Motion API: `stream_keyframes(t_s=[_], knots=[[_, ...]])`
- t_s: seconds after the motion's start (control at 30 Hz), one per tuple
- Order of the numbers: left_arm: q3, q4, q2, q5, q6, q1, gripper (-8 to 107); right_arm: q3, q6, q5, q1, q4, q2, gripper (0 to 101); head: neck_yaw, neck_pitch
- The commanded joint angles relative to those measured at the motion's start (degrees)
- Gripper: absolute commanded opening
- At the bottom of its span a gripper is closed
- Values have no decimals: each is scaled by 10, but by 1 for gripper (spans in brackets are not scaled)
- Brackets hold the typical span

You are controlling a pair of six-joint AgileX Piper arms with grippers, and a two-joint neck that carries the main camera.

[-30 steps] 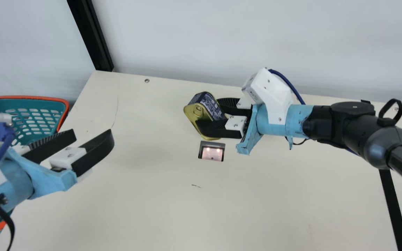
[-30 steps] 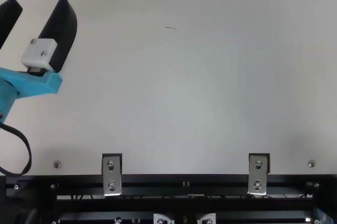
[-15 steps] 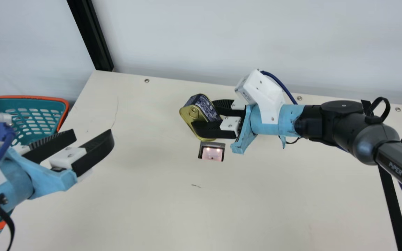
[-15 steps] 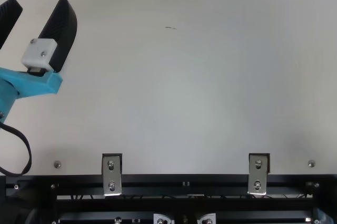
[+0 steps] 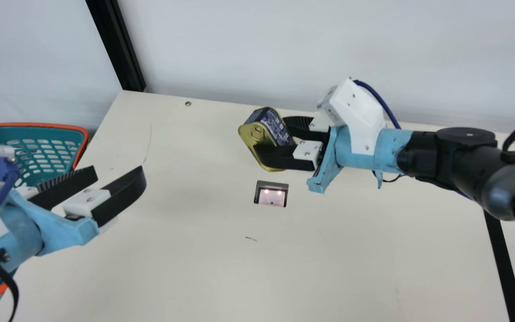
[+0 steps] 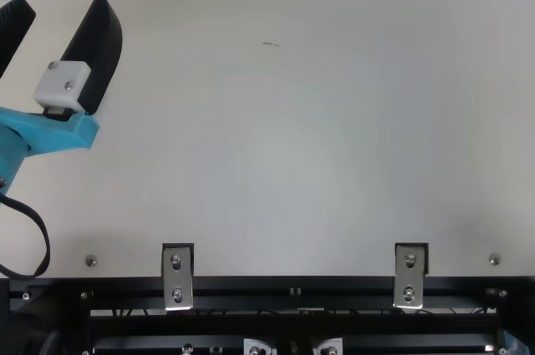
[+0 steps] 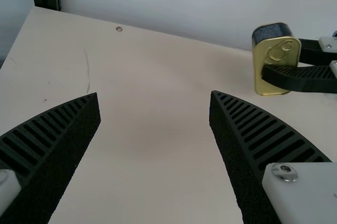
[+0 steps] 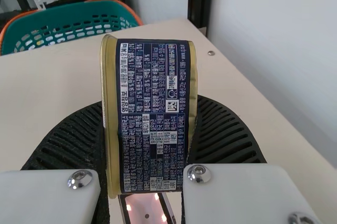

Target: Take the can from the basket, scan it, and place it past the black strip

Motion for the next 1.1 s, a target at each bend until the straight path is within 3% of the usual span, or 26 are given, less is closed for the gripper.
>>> stream_keyframes(t_s=[0.0, 0.23, 0.57, 1.07], knots=[[0, 0, 0, 0, 0, 0, 90, 12, 10, -9, -3, -11, -21, 0, -8, -1], [0, 0, 0, 0, 0, 0, 90, 52, 63, -44, -28, -64, -87, 0, -64, -9], [0, 0, 0, 0, 0, 0, 90, 104, 169, -77, -102, -181, -187, 0, -156, -33], [0, 0, 0, 0, 0, 0, 90, 129, 290, -20, -269, -364, -297, 0, -263, -54]])
